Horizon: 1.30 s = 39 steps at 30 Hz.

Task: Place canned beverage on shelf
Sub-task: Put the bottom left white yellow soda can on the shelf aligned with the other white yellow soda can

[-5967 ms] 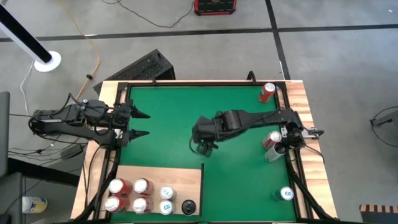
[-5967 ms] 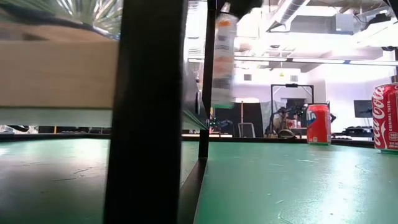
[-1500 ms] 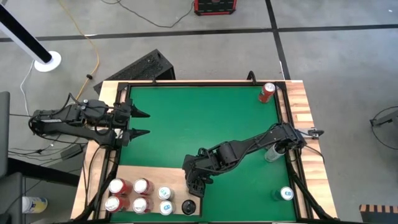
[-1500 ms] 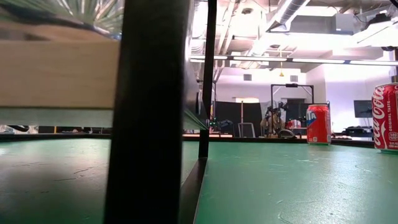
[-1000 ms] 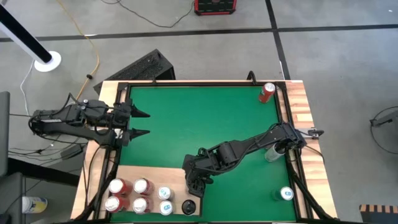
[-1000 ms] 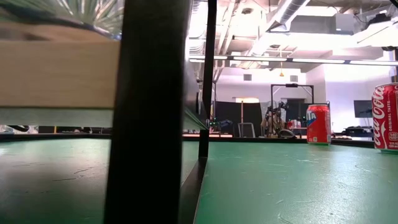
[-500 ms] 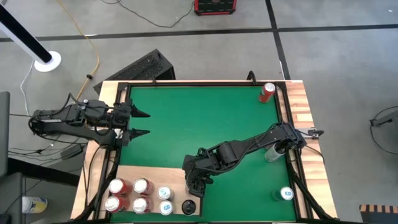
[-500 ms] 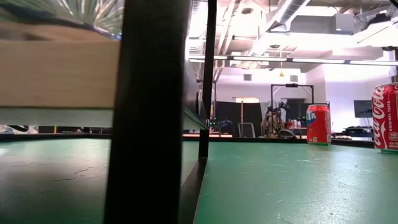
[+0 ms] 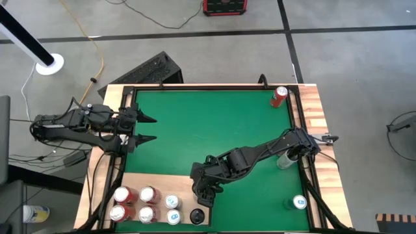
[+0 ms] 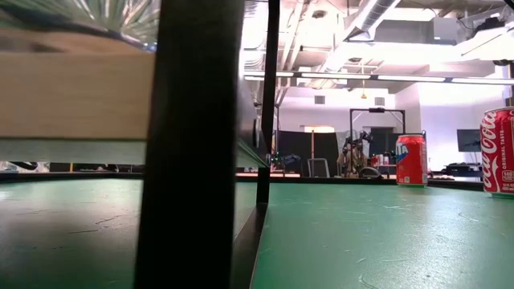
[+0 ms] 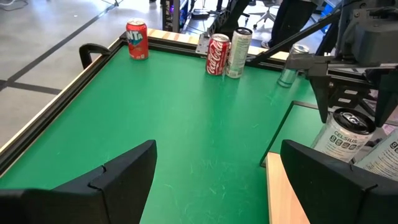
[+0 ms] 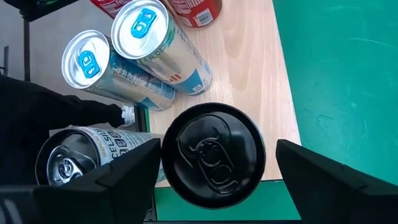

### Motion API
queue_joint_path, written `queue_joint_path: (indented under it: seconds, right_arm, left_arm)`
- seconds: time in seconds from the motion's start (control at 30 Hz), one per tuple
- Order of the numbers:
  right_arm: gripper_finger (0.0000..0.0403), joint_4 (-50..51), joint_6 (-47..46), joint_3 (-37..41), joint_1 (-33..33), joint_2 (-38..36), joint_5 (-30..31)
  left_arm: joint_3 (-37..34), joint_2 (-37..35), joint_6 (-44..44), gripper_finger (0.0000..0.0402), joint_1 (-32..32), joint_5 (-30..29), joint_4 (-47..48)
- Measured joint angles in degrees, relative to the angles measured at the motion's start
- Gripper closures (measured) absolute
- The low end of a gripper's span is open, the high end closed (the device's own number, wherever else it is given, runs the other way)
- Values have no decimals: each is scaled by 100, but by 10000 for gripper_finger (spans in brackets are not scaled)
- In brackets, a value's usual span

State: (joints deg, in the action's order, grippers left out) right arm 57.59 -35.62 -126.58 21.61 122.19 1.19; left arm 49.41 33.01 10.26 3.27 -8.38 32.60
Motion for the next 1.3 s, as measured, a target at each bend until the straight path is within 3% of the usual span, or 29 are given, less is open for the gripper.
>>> queue_joint_path:
  seconds: [0.33,0.63,0.87,1.07,1.3]
  right_arm:
    - [49,-27,9,0,-46,-57,-5]
    - [50,-333,6,-4,-81,-74,-559]
    - [51,-338,59,-165,-90,-264,-537]
    - [56,158,117,-443,151,-743,516]
    - [85,903,-112,-452,943,-1318,2912]
  left_arm:
    - [0,-2,2,74,1,0,0]
    - [0,-2,27,74,0,0,0]
    - [4,218,331,74,0,70,-121]
    - [4,1170,557,74,2,926,-1020]
    - [4,2175,745,74,223,1390,-2003]
